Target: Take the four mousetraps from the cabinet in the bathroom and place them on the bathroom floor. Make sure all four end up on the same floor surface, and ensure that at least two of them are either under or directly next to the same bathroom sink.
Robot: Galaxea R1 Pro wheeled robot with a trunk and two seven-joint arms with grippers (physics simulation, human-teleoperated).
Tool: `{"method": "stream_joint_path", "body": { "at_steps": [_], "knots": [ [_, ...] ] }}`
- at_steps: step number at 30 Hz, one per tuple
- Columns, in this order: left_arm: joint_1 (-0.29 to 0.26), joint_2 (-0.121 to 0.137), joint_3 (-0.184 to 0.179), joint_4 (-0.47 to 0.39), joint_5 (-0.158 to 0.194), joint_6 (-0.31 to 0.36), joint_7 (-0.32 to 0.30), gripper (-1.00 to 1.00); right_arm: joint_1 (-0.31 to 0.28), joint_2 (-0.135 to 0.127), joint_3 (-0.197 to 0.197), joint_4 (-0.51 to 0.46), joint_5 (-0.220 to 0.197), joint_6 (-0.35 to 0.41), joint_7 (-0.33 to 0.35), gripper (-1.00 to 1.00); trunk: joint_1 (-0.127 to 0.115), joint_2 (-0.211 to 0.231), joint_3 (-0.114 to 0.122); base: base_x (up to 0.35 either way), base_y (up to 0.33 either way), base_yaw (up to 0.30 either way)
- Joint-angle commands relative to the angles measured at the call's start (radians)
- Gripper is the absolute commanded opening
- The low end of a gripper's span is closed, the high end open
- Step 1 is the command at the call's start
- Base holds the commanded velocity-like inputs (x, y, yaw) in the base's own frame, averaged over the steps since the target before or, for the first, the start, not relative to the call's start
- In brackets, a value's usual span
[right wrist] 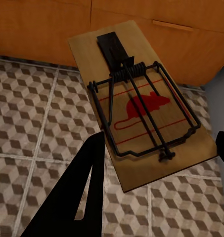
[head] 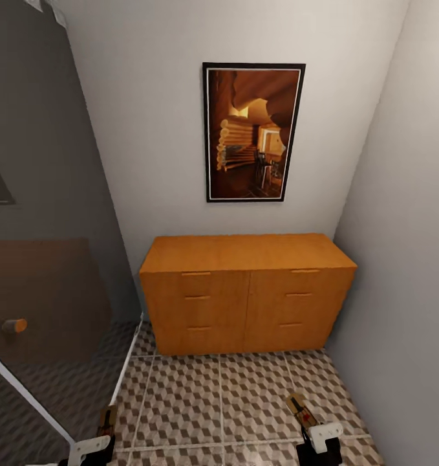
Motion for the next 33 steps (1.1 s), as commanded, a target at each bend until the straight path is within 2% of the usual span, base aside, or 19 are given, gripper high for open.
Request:
{"method": "stream_joint_path", "body": {
  "at_steps": [1,16,33],
  "knots": [
    [-0.002,-0.001,-0.005,0.004,0.009,-0.003,-0.006,-1.0,-0.001,0.001,-0.002,0.0,0.008,-0.003,-0.004,-1.0,0.0,-0.002,-0.003,-0.127,0.0,0.242],
    [-0.002,-0.001,-0.005,0.004,0.009,-0.003,-0.006,-1.0,-0.001,0.001,-0.002,0.0,0.008,-0.003,-0.015,-1.0,0.0,-0.002,-0.007,-0.028,0.0,0.229],
    [-0.002,-0.002,-0.005,0.004,0.009,-0.003,-0.006,-1.0,-0.001,0.001,-0.002,0.001,0.007,-0.003,-0.021,-1.0,0.0,-0.002,-0.007,0.0,0.0,0.169]
  ]
}}
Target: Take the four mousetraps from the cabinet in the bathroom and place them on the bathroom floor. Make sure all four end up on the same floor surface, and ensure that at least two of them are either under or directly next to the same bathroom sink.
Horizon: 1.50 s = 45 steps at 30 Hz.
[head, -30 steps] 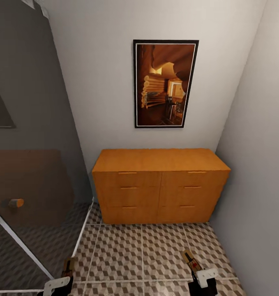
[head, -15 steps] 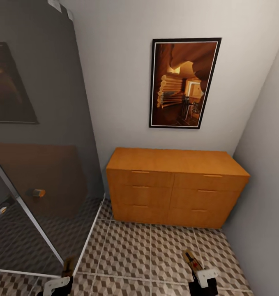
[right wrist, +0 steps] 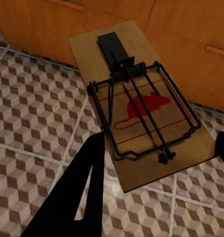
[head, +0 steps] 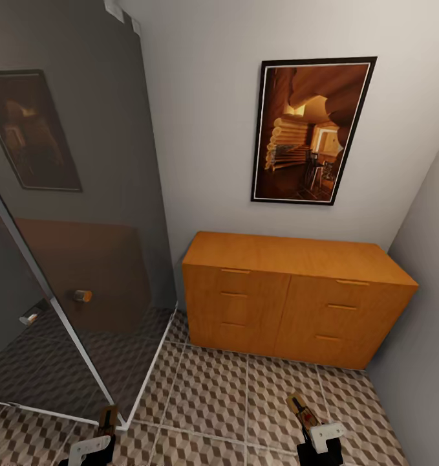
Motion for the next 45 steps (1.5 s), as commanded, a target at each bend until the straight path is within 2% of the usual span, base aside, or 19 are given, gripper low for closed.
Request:
{"method": "stream_joint_path", "body": {
  "at_steps": [1,45],
  "knots": [
    [-0.002,0.0,-0.005,0.004,0.009,-0.003,-0.006,-1.0,-0.001,0.0,-0.002,0.0,0.009,-0.003,-0.006,-1.0,0.001,-0.002,-0.002,0.0,0.0,0.158],
    [-0.002,0.0,-0.005,0.004,0.009,-0.004,-0.006,-1.0,-0.001,0.0,-0.002,0.0,0.009,-0.004,-0.006,-1.0,0.001,-0.002,0.002,0.0,0.0,0.138]
  ]
}}
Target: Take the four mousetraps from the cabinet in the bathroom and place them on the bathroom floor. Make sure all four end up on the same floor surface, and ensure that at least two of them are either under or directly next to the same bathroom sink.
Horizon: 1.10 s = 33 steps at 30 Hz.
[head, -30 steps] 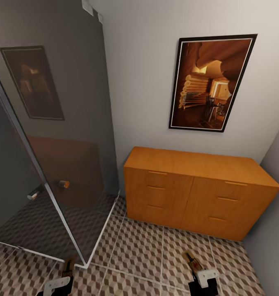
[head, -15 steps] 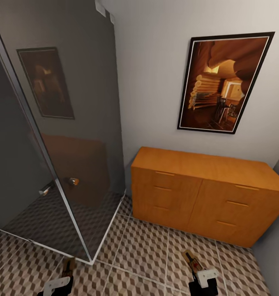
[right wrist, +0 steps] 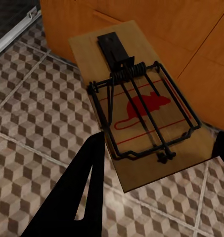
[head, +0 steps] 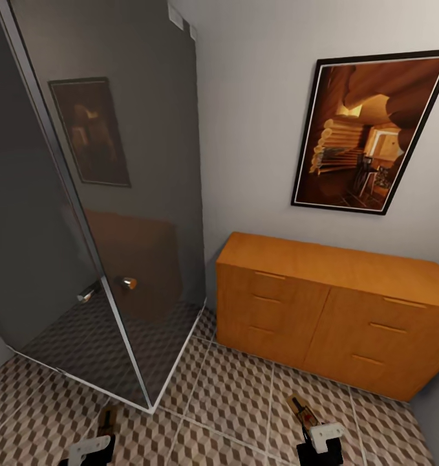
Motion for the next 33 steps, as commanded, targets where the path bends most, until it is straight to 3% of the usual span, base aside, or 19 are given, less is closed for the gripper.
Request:
{"method": "stream_joint_path", "body": {
  "at_steps": [1,33],
  "knots": [
    [-0.002,-0.001,-0.005,0.004,0.009,-0.004,-0.006,-1.0,-0.001,0.0,-0.002,0.0,0.009,-0.003,-0.006,-1.0,0.001,-0.002,-0.001,0.0,0.0,0.119],
    [-0.002,-0.001,-0.005,0.004,0.009,-0.003,-0.006,-1.0,-0.001,0.0,-0.002,0.0,0.009,-0.003,-0.007,-1.0,0.001,-0.002,0.045,0.0,0.0,0.095]
  ]
}}
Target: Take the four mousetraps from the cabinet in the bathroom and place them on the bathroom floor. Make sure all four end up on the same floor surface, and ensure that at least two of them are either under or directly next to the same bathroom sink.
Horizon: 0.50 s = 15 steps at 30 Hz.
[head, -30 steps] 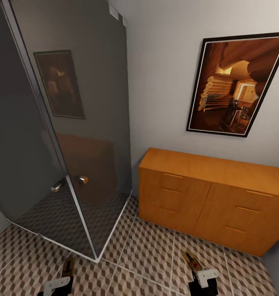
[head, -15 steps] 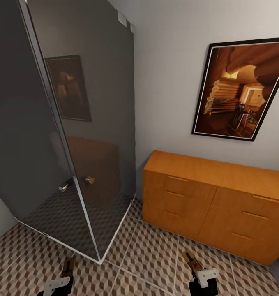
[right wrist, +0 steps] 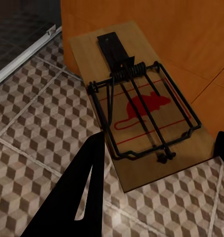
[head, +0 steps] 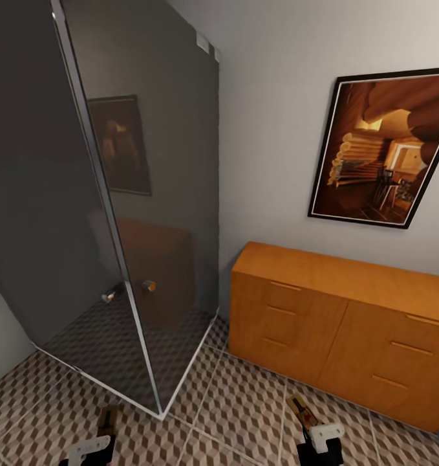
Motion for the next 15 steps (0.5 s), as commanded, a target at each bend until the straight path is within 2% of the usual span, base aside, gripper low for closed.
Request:
{"method": "stream_joint_path", "body": {
  "at_steps": [1,15],
  "knots": [
    [-0.002,0.0,-0.005,0.004,0.009,-0.003,-0.006,-1.0,-0.001,0.0,-0.002,0.0,0.009,-0.003,-0.006,-1.0,0.001,-0.002,-0.001,0.0,0.0,0.086],
    [-0.002,-0.002,-0.005,0.004,0.009,-0.003,-0.006,-1.0,-0.001,0.0,-0.002,0.0,0.009,-0.003,-0.006,-1.0,0.001,-0.002,0.021,0.0,0.0,0.086]
  ]
}}
